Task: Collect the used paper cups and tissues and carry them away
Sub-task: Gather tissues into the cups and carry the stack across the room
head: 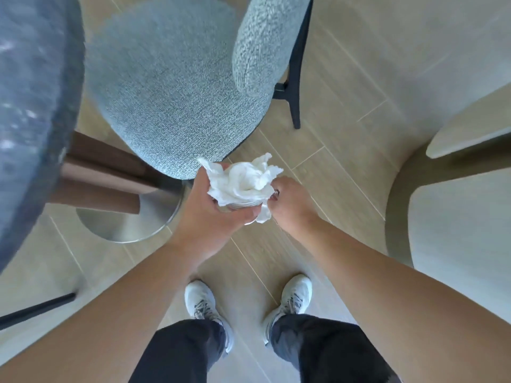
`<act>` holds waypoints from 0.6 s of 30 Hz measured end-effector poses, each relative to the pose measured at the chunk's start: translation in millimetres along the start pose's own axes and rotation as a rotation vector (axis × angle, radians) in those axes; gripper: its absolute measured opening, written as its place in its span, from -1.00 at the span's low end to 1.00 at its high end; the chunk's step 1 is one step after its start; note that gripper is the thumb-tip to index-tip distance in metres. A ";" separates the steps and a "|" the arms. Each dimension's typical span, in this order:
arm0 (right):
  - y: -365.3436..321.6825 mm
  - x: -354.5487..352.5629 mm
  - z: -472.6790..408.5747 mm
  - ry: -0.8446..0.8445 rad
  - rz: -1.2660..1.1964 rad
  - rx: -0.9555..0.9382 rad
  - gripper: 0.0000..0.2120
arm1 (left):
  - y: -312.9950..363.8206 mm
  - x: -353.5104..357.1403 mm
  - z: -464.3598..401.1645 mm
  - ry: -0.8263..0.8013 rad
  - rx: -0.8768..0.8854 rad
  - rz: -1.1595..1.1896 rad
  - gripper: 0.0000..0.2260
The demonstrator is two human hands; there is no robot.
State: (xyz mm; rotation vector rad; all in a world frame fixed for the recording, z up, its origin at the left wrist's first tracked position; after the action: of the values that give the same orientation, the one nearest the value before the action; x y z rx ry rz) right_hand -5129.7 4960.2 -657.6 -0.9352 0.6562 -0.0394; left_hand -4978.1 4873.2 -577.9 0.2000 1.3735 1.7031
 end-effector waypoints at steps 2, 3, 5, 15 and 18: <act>-30.3 -29.9 25.0 0.075 -0.061 0.001 -0.85 | 37.4 -16.1 21.7 0.021 0.019 0.042 -0.40; -46.4 -44.5 39.0 0.112 -0.105 0.006 -0.84 | 55.5 -25.8 33.1 0.040 0.024 0.061 -0.40; -78.9 -72.8 66.6 0.184 -0.190 0.005 -0.81 | 90.1 -47.0 55.7 0.078 0.048 0.066 -0.38; -246.8 -151.1 176.8 0.322 -0.560 -0.085 -0.84 | 214.8 -167.2 150.5 0.182 0.143 0.005 -0.40; -296.2 -150.6 203.3 0.319 -0.657 -0.156 -0.88 | 228.2 -204.4 181.0 0.211 0.142 -0.003 -0.44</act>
State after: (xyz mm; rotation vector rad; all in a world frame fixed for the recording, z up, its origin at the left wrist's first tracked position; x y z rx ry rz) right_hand -5069.5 4975.4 -273.0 -1.2791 0.6245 -0.7421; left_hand -4871.7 4859.8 -238.6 0.0998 1.6520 1.6618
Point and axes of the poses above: each hand's wrist, its own z-axis away from the middle knuckle, its own x-axis out of the palm, y = z × x, the point moved 2 cm from there along -z, towards the middle knuckle, and after that the axes turned 15 degrees about -z, right-handed, at the moved point
